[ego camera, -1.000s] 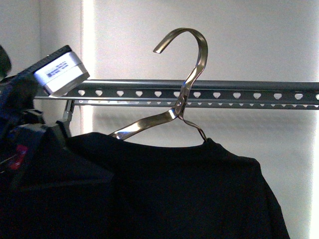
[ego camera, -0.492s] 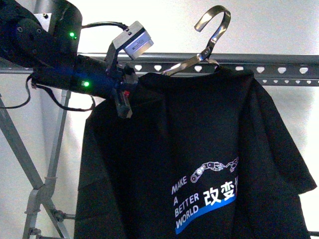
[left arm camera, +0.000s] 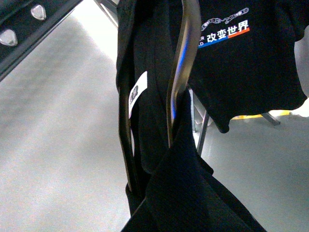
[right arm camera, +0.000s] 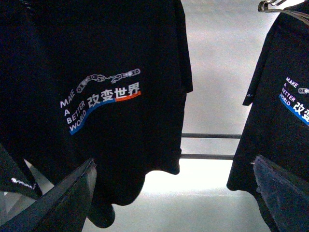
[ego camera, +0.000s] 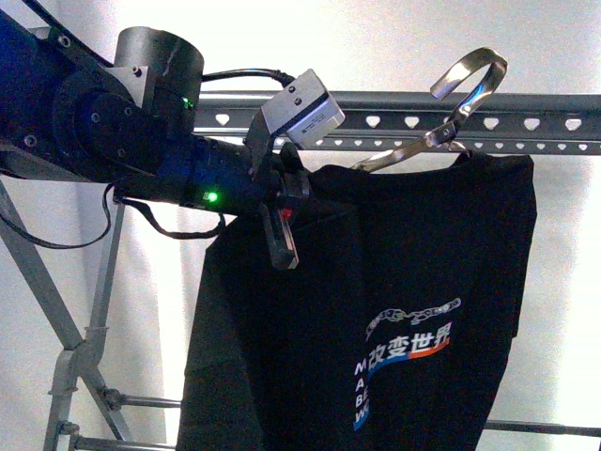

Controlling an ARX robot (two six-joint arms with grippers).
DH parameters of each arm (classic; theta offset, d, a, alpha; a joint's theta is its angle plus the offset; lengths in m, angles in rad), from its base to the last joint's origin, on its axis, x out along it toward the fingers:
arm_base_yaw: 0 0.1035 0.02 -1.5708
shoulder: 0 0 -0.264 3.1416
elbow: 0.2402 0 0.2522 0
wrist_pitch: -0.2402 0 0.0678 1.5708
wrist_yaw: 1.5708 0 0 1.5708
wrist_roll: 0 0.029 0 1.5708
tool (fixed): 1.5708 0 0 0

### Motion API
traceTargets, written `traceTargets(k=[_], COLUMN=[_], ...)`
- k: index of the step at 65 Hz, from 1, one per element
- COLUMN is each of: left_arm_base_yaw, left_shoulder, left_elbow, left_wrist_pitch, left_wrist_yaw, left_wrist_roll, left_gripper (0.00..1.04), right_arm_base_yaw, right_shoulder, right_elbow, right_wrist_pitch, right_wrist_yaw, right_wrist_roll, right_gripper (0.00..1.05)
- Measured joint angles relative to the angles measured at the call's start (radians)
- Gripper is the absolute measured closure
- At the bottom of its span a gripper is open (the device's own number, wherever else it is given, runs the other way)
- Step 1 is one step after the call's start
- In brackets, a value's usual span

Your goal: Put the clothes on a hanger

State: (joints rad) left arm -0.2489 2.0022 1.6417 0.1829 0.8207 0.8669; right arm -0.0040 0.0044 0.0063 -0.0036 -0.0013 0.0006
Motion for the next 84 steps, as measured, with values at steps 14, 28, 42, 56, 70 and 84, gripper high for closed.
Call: traceTargets(k=[14,28,42,56,70,84], left_arm_base_yaw=[-0.009,-0.022,-0.021,-0.021,-0.020,-0.023], left_shoulder=[0.000,-0.001,-0.001,-0.001,-0.001,-0.002], left_elbow=[-0.023,-0.024,-0.025,-0.027,-0.027,-0.028], left_wrist_pitch=[0.101,0.112,0.112,0.112,0.112,0.112], left_wrist_yaw=[-0.019,-0.018,-0.018,-0.017,-0.018,-0.018], left_wrist_roll=[-0.019,-0.035,-0.037,-0.037,-0.037,-0.037], left_gripper=[1.01,1.01,1.01,1.01,1.01,1.01], right_arm_base_yaw=[0.000,0.000,-0.091,-0.792,-0.778,-0.646], right_shoulder=[0.000,0.000,0.055,0.676,0.979,1.212], right_elbow=[0.000,0.000,0.003,0.324,0.693,1.045], right_wrist_pitch=[0.000,0.000,0.074,0.383,-0.167,-0.493], right_wrist_yaw=[0.000,0.000,-0.259,-1.299,-1.343,-1.217], right_wrist_roll=[0.000,0.000,0.036,-0.074,-0.612,-1.127], right_gripper=[0.07,0.07,0.07,0.07,0.07,0.07])
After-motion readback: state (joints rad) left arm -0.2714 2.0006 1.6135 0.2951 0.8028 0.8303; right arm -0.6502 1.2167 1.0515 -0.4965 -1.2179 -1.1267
